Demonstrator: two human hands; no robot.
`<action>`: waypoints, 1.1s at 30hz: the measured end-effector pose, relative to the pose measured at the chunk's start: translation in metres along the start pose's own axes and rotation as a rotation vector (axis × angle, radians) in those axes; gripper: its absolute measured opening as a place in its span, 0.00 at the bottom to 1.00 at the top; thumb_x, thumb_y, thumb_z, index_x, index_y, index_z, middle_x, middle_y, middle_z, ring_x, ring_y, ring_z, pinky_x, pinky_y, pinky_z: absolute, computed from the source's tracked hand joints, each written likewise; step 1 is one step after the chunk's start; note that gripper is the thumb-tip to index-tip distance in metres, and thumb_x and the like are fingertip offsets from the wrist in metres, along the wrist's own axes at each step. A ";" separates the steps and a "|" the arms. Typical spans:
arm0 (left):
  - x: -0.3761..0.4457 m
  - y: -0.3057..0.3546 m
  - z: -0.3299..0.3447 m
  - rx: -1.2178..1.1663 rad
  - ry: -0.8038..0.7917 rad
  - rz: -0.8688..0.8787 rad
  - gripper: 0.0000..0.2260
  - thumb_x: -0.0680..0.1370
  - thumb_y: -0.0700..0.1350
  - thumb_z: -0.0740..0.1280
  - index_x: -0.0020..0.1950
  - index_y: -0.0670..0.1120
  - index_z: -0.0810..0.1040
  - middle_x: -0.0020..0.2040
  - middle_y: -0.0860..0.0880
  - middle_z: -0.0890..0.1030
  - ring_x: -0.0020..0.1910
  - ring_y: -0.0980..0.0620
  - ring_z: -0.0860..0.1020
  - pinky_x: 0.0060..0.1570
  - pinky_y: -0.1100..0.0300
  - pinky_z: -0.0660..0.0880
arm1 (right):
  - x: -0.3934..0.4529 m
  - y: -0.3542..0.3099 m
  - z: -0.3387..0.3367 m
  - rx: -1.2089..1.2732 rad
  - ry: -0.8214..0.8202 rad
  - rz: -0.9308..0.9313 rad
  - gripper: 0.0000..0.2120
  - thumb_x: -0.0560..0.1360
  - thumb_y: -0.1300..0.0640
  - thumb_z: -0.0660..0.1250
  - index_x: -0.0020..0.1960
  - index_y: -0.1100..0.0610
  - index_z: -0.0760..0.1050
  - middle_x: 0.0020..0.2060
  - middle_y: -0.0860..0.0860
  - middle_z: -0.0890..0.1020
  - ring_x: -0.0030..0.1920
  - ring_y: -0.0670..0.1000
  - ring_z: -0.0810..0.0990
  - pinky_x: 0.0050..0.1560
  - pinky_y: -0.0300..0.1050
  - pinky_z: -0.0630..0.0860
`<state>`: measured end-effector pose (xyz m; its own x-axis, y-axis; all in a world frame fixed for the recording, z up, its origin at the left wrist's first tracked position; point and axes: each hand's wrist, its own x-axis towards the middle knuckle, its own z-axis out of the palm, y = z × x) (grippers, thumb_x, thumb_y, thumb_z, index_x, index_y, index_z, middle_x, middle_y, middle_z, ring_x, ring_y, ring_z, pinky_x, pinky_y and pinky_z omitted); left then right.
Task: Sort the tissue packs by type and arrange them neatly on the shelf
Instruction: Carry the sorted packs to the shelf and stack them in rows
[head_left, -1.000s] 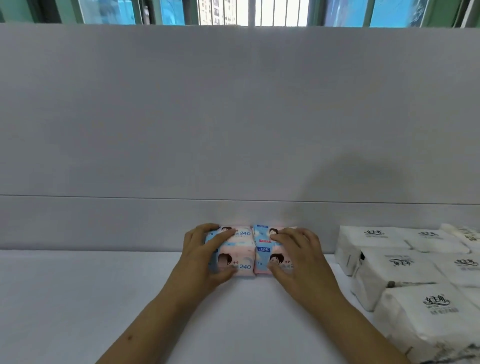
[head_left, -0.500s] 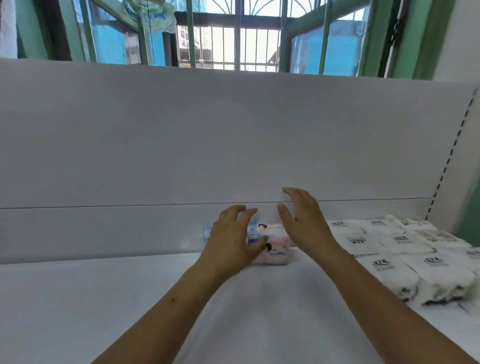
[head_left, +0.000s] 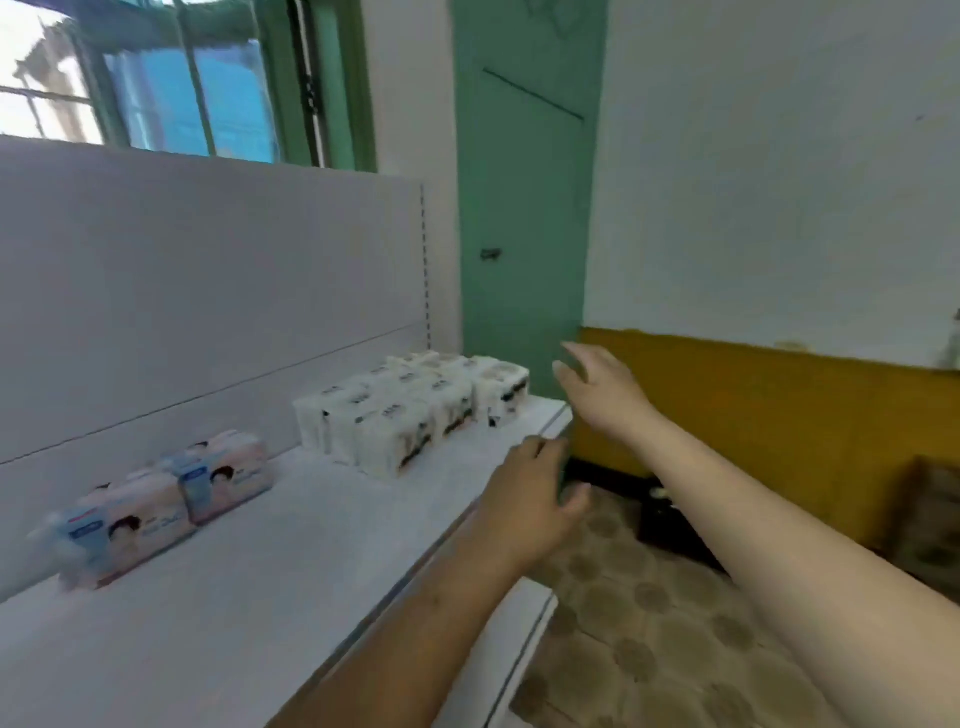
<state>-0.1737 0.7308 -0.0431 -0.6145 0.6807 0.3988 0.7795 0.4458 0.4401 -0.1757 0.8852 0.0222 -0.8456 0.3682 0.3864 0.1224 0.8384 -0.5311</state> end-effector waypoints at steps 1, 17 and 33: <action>-0.007 0.017 0.023 -0.032 -0.055 0.024 0.24 0.80 0.56 0.62 0.74 0.50 0.66 0.70 0.50 0.69 0.68 0.50 0.70 0.65 0.54 0.70 | -0.024 0.022 -0.017 -0.062 0.013 0.063 0.27 0.83 0.42 0.52 0.78 0.52 0.60 0.77 0.53 0.62 0.77 0.55 0.57 0.75 0.51 0.55; -0.180 0.268 0.318 -0.100 -0.866 0.198 0.27 0.80 0.55 0.63 0.76 0.47 0.63 0.74 0.46 0.67 0.68 0.46 0.71 0.64 0.54 0.71 | -0.448 0.337 -0.189 -0.276 -0.069 0.955 0.30 0.83 0.40 0.47 0.77 0.57 0.60 0.75 0.58 0.65 0.74 0.60 0.62 0.73 0.55 0.60; -0.173 0.427 0.570 0.139 -1.107 0.184 0.26 0.81 0.55 0.60 0.76 0.45 0.63 0.70 0.41 0.68 0.67 0.40 0.68 0.62 0.49 0.72 | -0.556 0.612 -0.261 -0.350 -0.358 1.113 0.29 0.83 0.42 0.49 0.79 0.56 0.54 0.76 0.60 0.60 0.72 0.62 0.64 0.68 0.55 0.66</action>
<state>0.3343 1.1350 -0.3831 -0.0969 0.8521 -0.5143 0.8962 0.2995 0.3273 0.5045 1.2987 -0.3208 -0.2784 0.8691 -0.4088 0.9577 0.2193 -0.1861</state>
